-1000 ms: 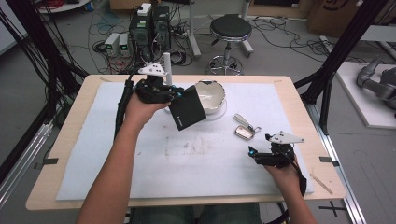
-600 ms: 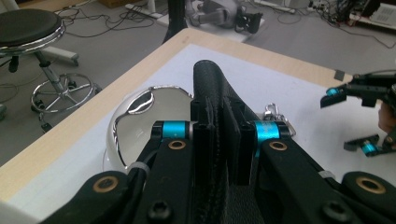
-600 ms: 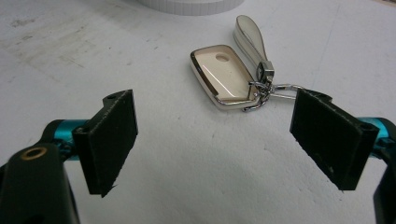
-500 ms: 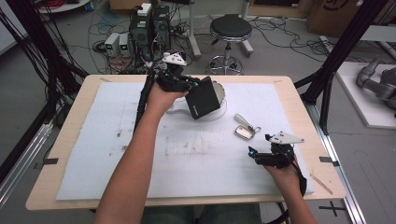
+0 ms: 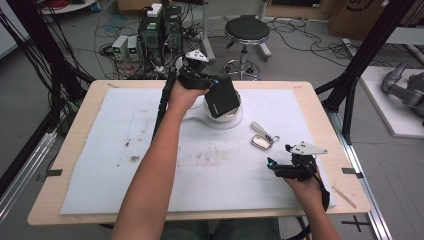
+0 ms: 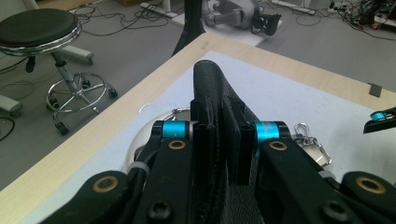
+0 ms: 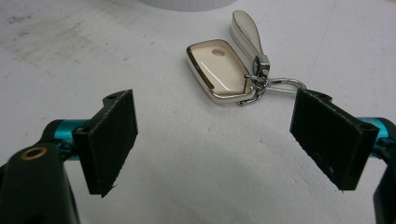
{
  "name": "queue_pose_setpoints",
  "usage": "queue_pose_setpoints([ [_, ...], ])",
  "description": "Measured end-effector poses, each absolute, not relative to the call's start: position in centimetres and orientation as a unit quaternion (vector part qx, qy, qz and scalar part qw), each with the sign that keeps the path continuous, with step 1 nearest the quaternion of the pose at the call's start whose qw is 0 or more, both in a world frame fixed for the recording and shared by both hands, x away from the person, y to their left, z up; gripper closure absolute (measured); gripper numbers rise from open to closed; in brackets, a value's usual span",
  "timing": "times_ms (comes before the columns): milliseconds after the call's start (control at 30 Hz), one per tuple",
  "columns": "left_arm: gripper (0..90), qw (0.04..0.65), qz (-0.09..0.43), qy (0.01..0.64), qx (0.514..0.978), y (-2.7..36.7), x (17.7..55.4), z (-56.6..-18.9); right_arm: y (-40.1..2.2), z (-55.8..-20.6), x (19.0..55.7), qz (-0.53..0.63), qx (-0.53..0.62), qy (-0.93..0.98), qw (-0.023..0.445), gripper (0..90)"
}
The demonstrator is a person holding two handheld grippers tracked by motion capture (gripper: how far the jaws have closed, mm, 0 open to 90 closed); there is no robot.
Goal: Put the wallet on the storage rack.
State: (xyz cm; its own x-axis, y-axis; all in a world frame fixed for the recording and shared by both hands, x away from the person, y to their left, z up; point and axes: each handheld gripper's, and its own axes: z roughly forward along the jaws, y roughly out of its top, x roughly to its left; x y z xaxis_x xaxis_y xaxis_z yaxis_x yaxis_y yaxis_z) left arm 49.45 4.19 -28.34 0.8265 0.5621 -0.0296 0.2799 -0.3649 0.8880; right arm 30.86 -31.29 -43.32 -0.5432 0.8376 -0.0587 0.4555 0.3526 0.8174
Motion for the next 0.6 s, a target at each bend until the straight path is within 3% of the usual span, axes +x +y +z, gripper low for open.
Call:
queue_pose_setpoints([
  [367,82.3,0.492,0.15,0.269,0.814,2.6,50.9,-29.6,-31.2,-43.3,30.8,0.394,0.411,0.786,0.243,15.1],
  [600,82.3,0.463,0.184,0.278,0.821,2.3,51.4,-30.3,-31.3,-43.5,30.9,0.395,0.412,0.785,0.24,15.1],
])
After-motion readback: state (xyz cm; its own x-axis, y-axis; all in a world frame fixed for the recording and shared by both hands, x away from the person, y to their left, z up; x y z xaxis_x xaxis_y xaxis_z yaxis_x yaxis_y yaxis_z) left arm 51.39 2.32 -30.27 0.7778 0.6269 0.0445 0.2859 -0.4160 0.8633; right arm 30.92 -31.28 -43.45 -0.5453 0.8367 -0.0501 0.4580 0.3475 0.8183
